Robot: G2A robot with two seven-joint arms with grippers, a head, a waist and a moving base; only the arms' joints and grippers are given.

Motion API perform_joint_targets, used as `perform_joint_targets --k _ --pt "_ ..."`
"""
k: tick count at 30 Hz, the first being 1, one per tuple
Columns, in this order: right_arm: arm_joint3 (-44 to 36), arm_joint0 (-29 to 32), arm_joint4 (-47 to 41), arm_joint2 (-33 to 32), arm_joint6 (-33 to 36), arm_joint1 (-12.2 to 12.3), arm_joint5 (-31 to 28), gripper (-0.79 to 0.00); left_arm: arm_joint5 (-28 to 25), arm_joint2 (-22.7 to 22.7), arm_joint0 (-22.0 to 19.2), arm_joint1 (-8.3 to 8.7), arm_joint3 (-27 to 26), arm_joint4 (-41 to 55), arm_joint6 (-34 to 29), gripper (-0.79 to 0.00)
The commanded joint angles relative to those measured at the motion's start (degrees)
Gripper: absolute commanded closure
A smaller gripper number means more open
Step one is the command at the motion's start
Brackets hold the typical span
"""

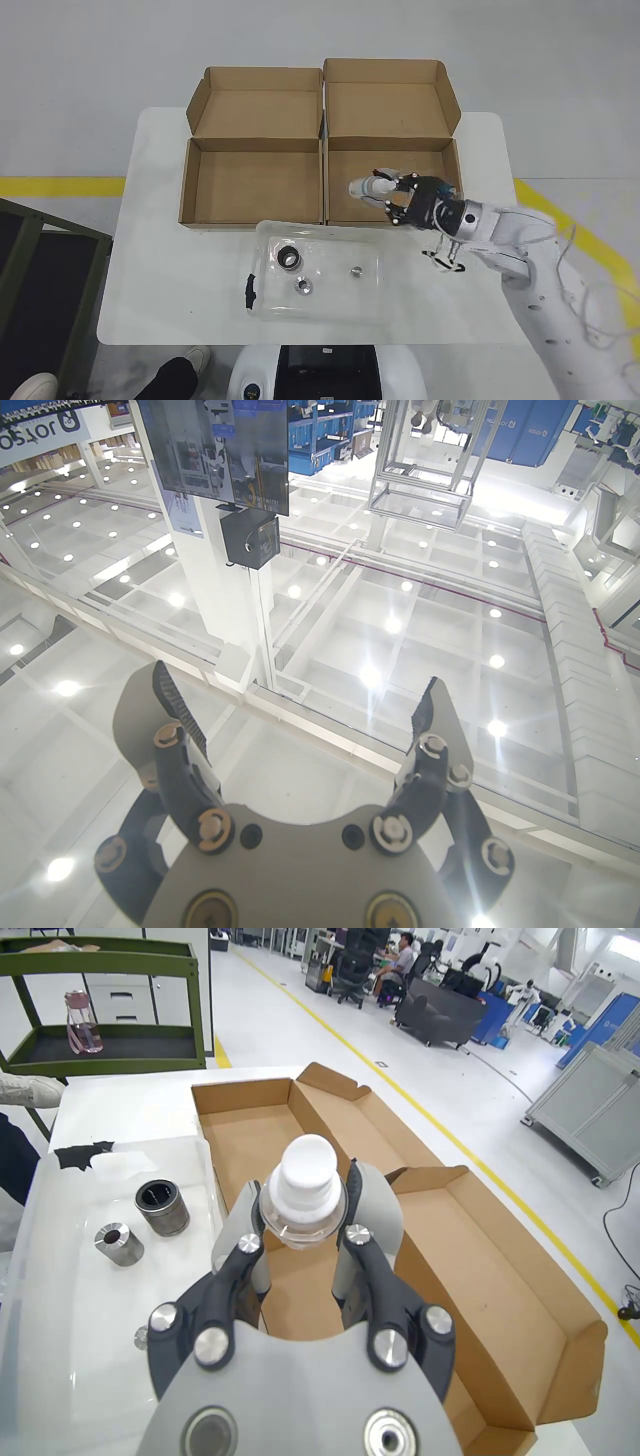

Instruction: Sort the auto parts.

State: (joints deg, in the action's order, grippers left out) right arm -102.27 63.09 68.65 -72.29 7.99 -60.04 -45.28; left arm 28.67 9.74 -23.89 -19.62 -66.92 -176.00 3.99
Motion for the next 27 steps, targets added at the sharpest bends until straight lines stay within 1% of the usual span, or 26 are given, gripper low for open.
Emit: perform_joint_targets --k 1,11,16,24,27 --pt "1.79 -1.54 -1.76 1.43 1.67 -0.26 -0.06 0.0 0.0 0.0 0.0 0.0 0.0 0.0 0.0 -0.785" --pt "12.44 -10.41 -7.41 8.52 8.37 -1.87 0.13 0.0 0.0 0.0 0.0 0.0 0.0 0.0 0.0 -0.785" --pt "16.01 -14.18 -7.76 11.35 11.56 -2.64 1.2 0.0 0.0 0.0 0.0 0.0 0.0 0.0 0.0 -0.785" --pt "21.89 -18.04 -8.07 14.82 13.07 -3.75 1.69 0.0 0.0 0.0 0.0 0.0 0.0 0.0 0.0 -0.785" --pt "24.01 -19.0 -8.9 15.97 12.17 -4.21 1.29 0.0 0.0 0.0 0.0 0.0 0.0 0.0 0.0 -0.785"
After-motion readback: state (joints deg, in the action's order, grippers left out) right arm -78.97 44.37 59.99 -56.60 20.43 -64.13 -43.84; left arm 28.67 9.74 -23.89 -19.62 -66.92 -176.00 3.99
